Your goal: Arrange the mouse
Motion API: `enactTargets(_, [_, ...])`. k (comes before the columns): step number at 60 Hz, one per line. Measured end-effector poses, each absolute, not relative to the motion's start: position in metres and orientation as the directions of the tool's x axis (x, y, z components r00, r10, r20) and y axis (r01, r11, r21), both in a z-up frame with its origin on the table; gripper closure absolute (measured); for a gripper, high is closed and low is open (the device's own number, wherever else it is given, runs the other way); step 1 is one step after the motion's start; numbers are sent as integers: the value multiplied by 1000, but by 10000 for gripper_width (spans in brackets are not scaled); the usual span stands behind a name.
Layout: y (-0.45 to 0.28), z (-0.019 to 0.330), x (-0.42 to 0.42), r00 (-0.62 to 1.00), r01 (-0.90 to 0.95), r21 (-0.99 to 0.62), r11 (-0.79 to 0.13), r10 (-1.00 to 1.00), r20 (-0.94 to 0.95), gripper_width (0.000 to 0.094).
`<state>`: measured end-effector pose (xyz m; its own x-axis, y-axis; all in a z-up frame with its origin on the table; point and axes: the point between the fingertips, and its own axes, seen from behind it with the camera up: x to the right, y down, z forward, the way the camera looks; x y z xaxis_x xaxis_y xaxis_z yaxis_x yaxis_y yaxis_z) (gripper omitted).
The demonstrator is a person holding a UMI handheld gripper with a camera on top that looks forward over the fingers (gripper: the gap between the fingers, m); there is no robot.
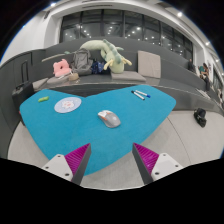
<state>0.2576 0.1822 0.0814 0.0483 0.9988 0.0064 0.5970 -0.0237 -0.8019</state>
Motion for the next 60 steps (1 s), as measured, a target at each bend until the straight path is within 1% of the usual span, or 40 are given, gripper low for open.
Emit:
enactTargets(8, [181,80,247,43,578,-816,-8,999,20,90])
enactTargets(12, [175,76,233,50,569,-822,-18,999,13,91])
enactTargets(19, [175,72,204,49,540,-842,6,998,39,90])
enactTargets(27, [175,50,176,45,545,-838,0,999,30,91])
enactTargets(34, [177,35,142,20,534,-845,27,999,44,91])
enactTargets(47, [184,10,85,-3,544,-838,35,999,40,91])
enactTargets(58, [193,-10,43,9,579,-816,9,1000,18,89])
enactTargets(60, [193,-12,37,4,584,-812,2,1000,6,73])
